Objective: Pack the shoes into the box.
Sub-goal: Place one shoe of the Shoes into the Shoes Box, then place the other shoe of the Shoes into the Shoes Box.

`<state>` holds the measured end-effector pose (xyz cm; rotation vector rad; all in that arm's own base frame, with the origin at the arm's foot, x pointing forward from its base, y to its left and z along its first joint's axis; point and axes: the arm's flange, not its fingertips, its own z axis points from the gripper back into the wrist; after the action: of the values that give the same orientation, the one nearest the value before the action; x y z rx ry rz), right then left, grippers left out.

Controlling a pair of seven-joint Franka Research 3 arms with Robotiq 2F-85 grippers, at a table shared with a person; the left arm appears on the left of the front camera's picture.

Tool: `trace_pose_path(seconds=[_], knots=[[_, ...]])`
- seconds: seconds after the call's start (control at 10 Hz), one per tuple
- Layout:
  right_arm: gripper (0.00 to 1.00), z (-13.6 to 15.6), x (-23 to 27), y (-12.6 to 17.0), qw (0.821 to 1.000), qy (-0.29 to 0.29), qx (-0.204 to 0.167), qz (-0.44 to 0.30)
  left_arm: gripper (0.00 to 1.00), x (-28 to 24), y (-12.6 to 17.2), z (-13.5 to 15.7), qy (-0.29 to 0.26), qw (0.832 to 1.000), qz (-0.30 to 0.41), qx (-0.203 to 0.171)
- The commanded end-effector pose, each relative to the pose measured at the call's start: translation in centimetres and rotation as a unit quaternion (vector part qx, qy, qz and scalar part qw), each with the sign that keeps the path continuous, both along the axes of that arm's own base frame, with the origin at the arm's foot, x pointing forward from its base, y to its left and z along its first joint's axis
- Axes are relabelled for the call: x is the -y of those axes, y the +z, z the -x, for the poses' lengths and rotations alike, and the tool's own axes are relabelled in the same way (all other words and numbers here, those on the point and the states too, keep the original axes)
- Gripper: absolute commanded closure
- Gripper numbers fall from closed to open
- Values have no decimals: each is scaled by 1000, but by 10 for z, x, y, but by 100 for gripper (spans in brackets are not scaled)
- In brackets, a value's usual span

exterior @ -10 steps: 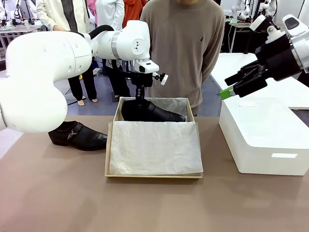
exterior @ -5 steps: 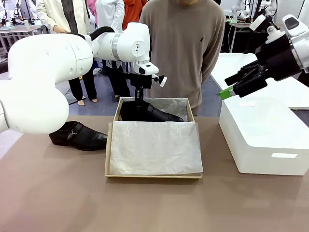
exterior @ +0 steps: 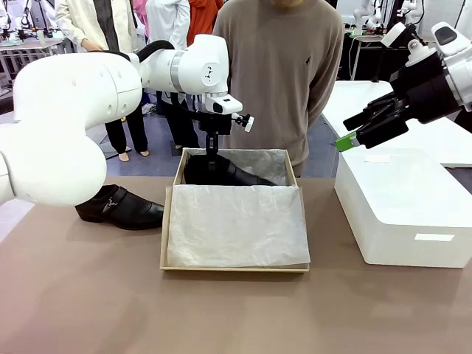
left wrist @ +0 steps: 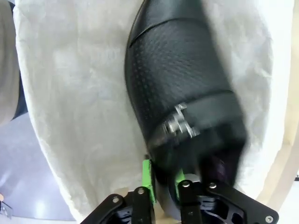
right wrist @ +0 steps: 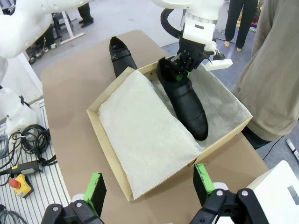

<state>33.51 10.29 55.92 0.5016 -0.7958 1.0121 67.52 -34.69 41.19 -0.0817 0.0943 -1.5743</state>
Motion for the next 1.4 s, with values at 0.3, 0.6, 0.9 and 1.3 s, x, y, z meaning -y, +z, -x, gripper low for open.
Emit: trace_pose_path(seconds=[0.3,0.6,0.9,1.3], knots=[[0,-3,0,-2,1000,13,8,-11,0,-2,30,-10,17,1000,-3,-13],[0,-3,0,-2,1000,13,8,-11,0,-19,66,0,32,999,6,-7],[0,-3,0,-2,1000,13,8,-11,0,-46,101,16,32,998,48,-34],[0,-3,0,-2,1000,13,8,-11,0,-29,81,7,30,999,13,6]])
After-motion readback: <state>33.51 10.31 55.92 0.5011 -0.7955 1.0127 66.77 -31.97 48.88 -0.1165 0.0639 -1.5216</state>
